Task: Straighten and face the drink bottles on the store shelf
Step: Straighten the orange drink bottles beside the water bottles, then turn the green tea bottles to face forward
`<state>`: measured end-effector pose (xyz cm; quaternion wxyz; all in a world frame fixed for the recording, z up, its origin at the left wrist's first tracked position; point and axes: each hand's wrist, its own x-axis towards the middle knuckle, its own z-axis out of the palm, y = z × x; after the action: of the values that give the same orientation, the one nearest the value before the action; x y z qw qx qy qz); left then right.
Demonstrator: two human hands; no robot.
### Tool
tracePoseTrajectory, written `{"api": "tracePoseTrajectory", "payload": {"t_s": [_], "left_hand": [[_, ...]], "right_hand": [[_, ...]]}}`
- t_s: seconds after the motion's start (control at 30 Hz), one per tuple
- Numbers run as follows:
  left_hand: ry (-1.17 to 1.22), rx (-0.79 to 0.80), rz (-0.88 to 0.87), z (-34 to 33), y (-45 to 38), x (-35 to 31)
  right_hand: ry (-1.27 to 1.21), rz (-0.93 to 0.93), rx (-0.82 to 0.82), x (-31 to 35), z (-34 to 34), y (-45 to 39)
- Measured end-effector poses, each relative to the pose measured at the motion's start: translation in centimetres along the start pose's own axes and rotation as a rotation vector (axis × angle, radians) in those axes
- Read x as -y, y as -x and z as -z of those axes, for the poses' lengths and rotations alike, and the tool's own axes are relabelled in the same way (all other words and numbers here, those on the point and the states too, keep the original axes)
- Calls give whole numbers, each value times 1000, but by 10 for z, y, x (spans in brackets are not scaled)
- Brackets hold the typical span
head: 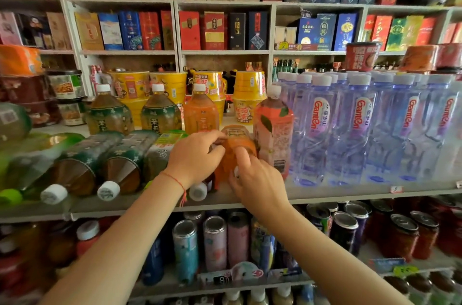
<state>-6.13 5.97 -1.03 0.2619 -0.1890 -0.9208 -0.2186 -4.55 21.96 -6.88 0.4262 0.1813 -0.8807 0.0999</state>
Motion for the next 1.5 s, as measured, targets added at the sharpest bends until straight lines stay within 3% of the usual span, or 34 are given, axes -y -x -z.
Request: {"api": "tracePoseTrajectory", "payload": {"t_s": [0.23, 0.3, 0.43, 0.77, 1.0, 1.1, 1.23, 1.33, 1.4, 1.5], "left_hand": [[-9, -31, 18, 0, -1, -4], [-12, -29, 18, 0, -2, -4], [-2, -29, 9, 1, 0, -4], [40, -16, 5, -2, -1, -1], [67, -11, 4, -3, 0, 1], [74, 66, -36, 10, 7, 3], [-227, -106, -83, 39, 16, 31], [-312, -110, -20, 45, 25, 54], [-269, -154, -29, 42, 33, 62], [-178, -211, -27, 36, 38, 69]], "right_hand": [[-46, -35, -263, 3, 34, -69], [21, -106, -229, 3, 39, -96], [249, -173, 55, 5, 30, -139], [103, -158, -227, 15, -7, -108], [106, -194, -85, 9, -21, -121], [211, -143, 5, 0, -26, -117], [-243, 31, -186, 17, -4, -77], [-435, 194, 15, 33, 7, -43], [-328, 301, 163, 37, 4, -26], [-178, 383, 181, 34, -11, -15]]}}
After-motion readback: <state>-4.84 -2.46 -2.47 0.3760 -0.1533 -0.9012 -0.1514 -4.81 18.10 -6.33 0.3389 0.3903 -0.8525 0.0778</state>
